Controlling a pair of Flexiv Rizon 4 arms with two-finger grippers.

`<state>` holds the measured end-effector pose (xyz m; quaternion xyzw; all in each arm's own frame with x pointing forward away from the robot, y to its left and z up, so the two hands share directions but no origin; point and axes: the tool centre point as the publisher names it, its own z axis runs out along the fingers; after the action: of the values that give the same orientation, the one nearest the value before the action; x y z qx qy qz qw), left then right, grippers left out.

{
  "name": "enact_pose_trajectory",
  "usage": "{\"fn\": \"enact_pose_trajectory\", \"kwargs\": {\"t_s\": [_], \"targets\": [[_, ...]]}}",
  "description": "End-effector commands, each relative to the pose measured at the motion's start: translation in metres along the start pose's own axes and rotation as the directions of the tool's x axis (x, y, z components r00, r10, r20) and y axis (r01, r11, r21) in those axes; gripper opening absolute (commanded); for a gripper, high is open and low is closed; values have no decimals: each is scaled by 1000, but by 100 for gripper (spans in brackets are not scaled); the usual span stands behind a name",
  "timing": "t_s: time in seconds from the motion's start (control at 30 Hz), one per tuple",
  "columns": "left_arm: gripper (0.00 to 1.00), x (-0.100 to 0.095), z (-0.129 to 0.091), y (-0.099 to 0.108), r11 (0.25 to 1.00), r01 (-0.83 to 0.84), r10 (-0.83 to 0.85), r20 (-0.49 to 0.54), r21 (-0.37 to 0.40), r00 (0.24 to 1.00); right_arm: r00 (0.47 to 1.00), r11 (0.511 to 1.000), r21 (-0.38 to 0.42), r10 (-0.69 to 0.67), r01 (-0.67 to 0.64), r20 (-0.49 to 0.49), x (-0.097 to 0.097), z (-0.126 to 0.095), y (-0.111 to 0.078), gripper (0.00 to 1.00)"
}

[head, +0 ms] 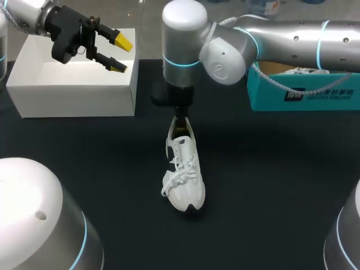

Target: Take the shoe out of the shoebox, open the shoe tongue, remove and reinsert the insole, then place the shoe into the shoebox

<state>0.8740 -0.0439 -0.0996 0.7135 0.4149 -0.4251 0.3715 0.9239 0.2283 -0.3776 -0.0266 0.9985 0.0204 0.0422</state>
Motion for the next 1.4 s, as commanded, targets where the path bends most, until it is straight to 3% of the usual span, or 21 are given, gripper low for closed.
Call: {"fn": "enact_pose_trajectory", "kwargs": {"t_s": [0.03,0.2,0.4,0.63,1.07,1.23,1.4], "targets": [[100,0,-1,1,1000,-1,1,-2,4,1000,1000,1000,4,-3,3,-10,-1,6,2,0],[100,0,-1,1,1000,-1,1,-2,4,1000,999,999,7,39,-39,-11,8,-7,-2,0],[100,0,-1,1,1000,-1,1,-2,4,1000,997,997,8,77,-77,6,14,-45,-12,0],[100,0,-1,1,1000,-1,1,-2,4,1000,996,997,18,68,-69,54,12,-109,-29,0],[100,0,-1,1,1000,-1,1,-2,4,1000,979,989,127,50,-77,200,-3,-244,-73,0],[100,0,-1,1,1000,-1,1,-2,4,1000,969,988,120,65,-96,238,-10,-269,-84,0],[100,0,-1,1,1000,-1,1,-2,4,1000,964,992,84,69,-94,256,-18,-274,-79,0]]}}
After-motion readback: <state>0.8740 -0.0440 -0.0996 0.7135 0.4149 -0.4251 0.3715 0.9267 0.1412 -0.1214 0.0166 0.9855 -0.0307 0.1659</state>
